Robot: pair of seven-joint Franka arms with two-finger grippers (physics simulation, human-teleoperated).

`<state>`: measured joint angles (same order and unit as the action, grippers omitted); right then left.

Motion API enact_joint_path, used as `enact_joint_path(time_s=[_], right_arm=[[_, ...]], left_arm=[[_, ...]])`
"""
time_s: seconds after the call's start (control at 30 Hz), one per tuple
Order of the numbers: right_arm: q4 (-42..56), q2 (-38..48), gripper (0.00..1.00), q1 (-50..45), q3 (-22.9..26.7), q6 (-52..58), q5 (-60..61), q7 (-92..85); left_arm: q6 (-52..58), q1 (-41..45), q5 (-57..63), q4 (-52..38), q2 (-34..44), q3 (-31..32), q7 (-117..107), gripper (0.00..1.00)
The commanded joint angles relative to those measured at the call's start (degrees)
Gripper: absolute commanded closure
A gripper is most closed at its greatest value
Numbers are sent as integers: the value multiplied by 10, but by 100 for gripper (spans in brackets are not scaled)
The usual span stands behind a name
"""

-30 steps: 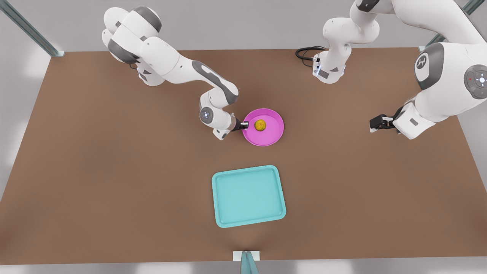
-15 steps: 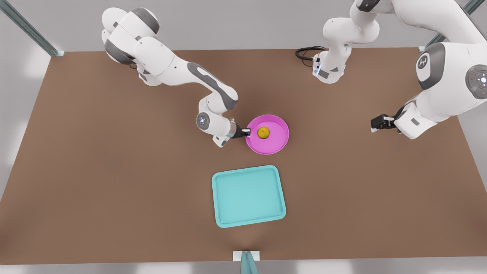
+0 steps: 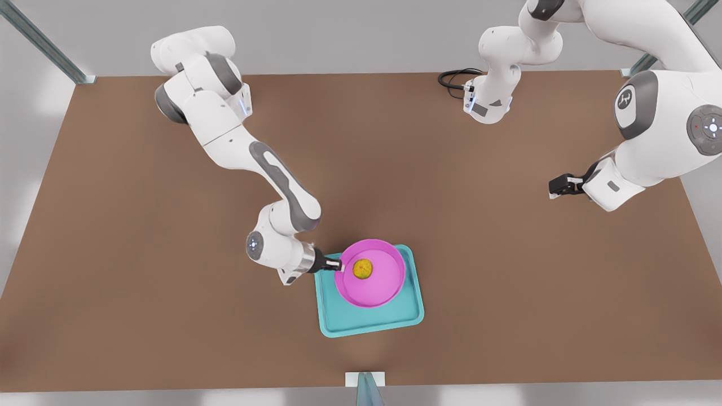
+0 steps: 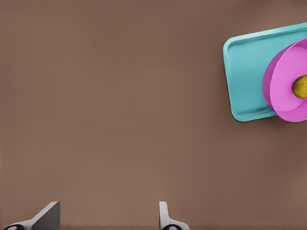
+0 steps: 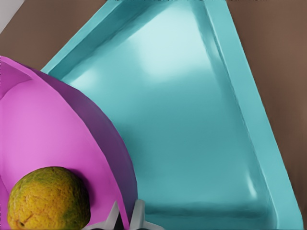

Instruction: Place the orange on the plate with the left arm and the plate on the tray with the right arm

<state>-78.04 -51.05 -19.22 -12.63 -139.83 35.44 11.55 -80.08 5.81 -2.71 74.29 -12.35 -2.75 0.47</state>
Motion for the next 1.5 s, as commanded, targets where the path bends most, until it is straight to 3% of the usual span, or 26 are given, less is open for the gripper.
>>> enact_joint_path(time_s=[0.0,0.2,0.63,0.67,0.7,0.9,0.97,1.03,1.1,1.17,1.23,1.3,1.37,1.47], right_arm=[[2,-5,79,3,3,34,-5,-16],[73,-55,79,2,9,40,-4,-15],[119,-95,79,1,17,39,-5,-15],[119,-95,46,1,17,40,-5,-15],[118,-94,0,1,17,41,-4,-11],[117,-90,0,1,17,43,-4,-8],[115,-63,0,3,26,104,-6,-8],[118,5,0,3,128,360,-31,-9],[196,35,0,24,162,561,-143,-14],[256,72,0,24,211,674,-254,-15],[254,165,0,25,211,710,-388,-104],[166,294,0,40,202,702,-399,-101],[91,357,0,44,174,679,-428,-101],[-22,417,0,52,171,609,-430,-99]], left_arm=[[0,0,1,0,0,0,1,0],[1,0,1,0,3,0,1,0],[5,0,-1,0,1,-1,1,0],[7,0,0,0,1,-1,1,0],[5,0,0,0,0,-1,1,0],[7,0,3,0,0,-1,1,0],[7,0,3,0,0,-1,1,0],[10,-1,3,0,0,-2,-36,0],[9,-5,2,0,0,-1,-34,0],[9,-6,-4,0,-4,-1,-35,0],[25,-7,-5,-1,-7,-1,-34,0],[38,-7,-5,-12,-8,-2,-35,0],[98,-7,-4,-88,-60,-2,-37,0],[100,-6,-2,-90,-65,-1,-35,0]])
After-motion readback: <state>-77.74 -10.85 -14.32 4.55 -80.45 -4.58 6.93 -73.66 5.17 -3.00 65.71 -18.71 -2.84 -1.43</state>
